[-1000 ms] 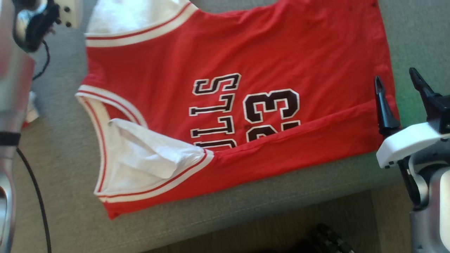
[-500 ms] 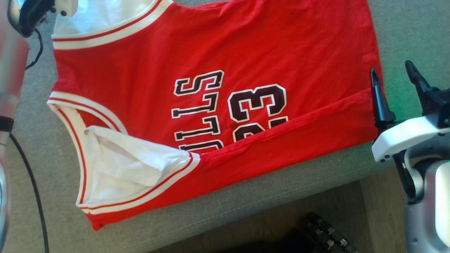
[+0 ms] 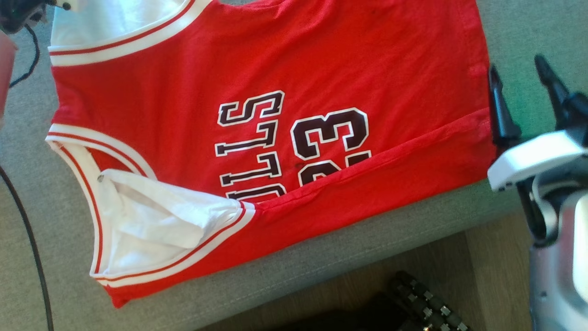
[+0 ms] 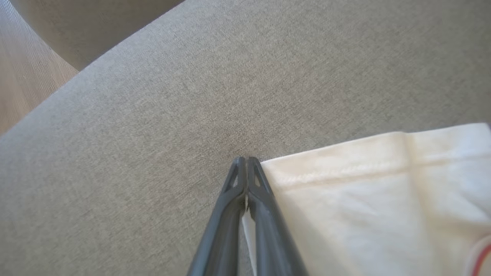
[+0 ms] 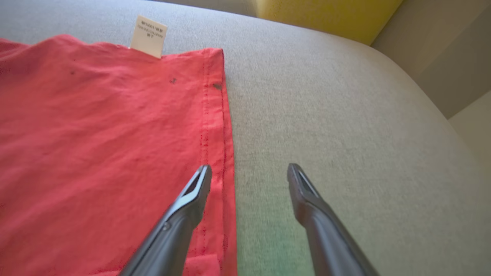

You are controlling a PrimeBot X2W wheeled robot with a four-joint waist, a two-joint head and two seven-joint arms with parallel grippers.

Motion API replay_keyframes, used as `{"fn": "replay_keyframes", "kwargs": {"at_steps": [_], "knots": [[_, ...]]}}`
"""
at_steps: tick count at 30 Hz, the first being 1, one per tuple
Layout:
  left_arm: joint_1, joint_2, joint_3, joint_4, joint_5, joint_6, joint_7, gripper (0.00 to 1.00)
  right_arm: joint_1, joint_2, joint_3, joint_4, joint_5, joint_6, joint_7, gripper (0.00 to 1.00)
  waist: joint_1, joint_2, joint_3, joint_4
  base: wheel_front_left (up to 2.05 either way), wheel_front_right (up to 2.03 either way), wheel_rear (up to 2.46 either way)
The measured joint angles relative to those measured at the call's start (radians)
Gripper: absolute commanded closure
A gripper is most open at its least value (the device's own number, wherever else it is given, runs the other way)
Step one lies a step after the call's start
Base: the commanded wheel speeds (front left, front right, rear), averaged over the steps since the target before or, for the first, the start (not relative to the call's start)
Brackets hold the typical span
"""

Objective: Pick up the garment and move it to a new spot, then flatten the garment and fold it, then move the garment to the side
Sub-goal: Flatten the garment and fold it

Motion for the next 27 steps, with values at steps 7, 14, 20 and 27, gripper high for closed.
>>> {"fn": "replay_keyframes", "kwargs": {"at_steps": [7, 14, 20, 27], "knots": [[-0.006, 0.003, -0.007, -0.003, 0.015, 0.019, -0.114, 1.0, -0.093, -0.006, 0.019, 0.009, 0.006, 0.0, 0.013, 0.0, 0.0001, 0.0, -0.009, 0.02, 0.0, 0.0, 0.0], [-0.007, -0.002, -0.007, -0.016, 0.013, 0.018, -0.178, 1.0, -0.195, -0.04, 0.06, 0.13, 0.072, 0.0, 0.113, 0.0, 0.0001, 0.0, -0.04, 0.054, 0.0, 0.0, 0.0], [-0.007, -0.005, -0.006, -0.028, 0.013, 0.022, -0.213, 1.0, -0.381, -0.064, 0.061, 0.325, 0.144, 0.0, 0.251, 0.0, 0.0, 0.0, -0.061, 0.081, 0.0, 0.0, 0.0], [-0.005, -0.001, -0.007, -0.046, 0.013, 0.024, -0.227, 1.0, -0.609, -0.075, 0.07, 0.585, 0.119, 0.0, 0.33, 0.0, 0.0, 0.0, -0.068, 0.103, 0.0, 0.0, 0.0]]}}
